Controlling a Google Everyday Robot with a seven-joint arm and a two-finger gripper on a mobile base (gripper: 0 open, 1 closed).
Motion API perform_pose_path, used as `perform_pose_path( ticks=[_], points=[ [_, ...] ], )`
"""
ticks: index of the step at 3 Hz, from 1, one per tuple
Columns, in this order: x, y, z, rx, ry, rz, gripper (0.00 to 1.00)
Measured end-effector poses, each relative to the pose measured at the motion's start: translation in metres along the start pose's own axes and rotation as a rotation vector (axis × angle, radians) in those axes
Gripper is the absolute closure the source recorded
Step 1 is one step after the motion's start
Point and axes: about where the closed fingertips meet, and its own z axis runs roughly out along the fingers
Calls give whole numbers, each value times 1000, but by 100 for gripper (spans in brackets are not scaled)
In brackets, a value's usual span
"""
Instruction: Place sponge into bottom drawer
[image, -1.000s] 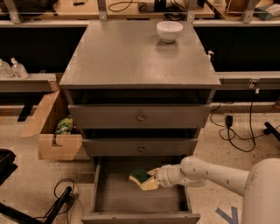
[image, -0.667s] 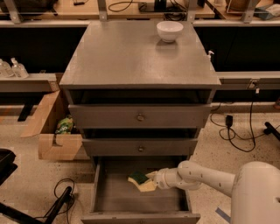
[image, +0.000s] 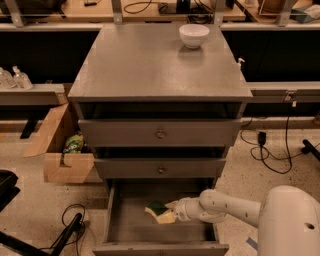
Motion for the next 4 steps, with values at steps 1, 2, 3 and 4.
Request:
perform_pose_path(
  ticks=[1,2,3,4],
  points=[
    [22,-19,10,54,-39,-62,100],
    [37,-39,15,95,-64,-166,100],
    [43,-53,21,125,-62,-218,100],
    [43,-51,22,121,-63,-216,82]
  ],
)
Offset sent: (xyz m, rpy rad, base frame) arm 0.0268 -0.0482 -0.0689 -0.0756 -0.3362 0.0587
